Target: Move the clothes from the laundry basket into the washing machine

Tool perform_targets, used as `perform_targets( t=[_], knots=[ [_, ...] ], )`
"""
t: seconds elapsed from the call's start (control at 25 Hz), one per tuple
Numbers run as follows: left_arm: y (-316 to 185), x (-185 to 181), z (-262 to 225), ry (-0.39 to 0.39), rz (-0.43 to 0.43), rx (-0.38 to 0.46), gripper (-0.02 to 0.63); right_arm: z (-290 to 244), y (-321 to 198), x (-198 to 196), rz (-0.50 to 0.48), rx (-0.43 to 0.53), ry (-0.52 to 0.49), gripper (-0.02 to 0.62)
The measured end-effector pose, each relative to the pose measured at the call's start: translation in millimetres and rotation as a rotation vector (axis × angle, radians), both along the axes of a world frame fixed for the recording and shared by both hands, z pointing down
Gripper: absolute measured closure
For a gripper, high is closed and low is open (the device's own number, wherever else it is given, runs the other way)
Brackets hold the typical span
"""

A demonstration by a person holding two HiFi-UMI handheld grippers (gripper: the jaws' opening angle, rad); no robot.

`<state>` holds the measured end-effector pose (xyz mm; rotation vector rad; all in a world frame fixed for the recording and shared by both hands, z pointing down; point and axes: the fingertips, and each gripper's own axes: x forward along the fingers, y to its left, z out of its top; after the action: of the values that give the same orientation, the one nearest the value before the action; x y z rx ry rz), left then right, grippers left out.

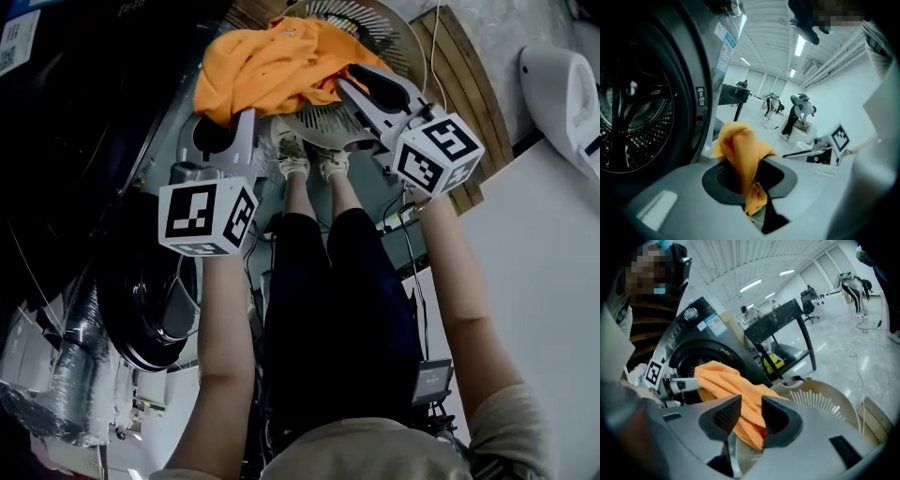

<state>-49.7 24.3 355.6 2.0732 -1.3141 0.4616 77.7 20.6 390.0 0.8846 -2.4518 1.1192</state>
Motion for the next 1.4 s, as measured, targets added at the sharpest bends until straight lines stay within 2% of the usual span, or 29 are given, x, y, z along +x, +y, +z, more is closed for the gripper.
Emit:
perform_targets(
  t=[0.12, 0.24, 0.36, 0.56, 0.68, 0.76, 0.84, 0.96, 1.04, 1.12, 1.24, 1.4],
  knots=[
    [8, -21, -6, -0.016, -0.027, 0.009, 0.528, 49, 11, 9, -0.085, -0.063, 0.108, 0.385],
    [17, -33, -8, -0.034, -0.04, 0.009, 0.528, 94, 24, 10, -0.212, -0.093, 0.259, 0.35],
    [20, -39, -9, -0.05, -0.05, 0.004, 0.528, 133, 32, 17, -0.296, -0.135, 0.384, 0.339],
    [22, -44, -8, -0.065, -0.051, -0.001, 0.528, 179, 64, 32, -0.413, -0.293, 0.47, 0.319],
    [21, -42, -9, -0.061, -0.061, -0.002, 0.528, 191, 71, 41, -0.5, -0.256, 0.581, 0.328],
    [21, -41, -8, -0.064, -0.057, -0.001, 0.528, 194, 68, 45, -0.499, -0.243, 0.614, 0.399],
    [22, -40, -6, -0.064, -0.061, -0.005, 0.528, 198, 65, 47, -0.453, -0.279, 0.606, 0.491],
    [23, -40, -4, -0.062, -0.064, -0.011, 0.528, 204, 65, 50, -0.412, -0.339, 0.601, 0.499],
    [23, -38, -3, -0.064, -0.054, -0.009, 0.527, 206, 69, 49, -0.415, -0.373, 0.585, 0.555],
    [24, -34, -1, -0.065, -0.043, -0.01, 0.526, 202, 71, 46, -0.395, -0.399, 0.544, 0.574],
    [26, -28, 8, -0.046, -0.034, -0.041, 0.526, 171, 55, 34, -0.319, -0.343, 0.446, 0.575],
    [35, -9, 22, -0.022, 0.012, -0.089, 0.526, 100, 29, 16, -0.14, -0.27, 0.235, 0.575]
  ],
)
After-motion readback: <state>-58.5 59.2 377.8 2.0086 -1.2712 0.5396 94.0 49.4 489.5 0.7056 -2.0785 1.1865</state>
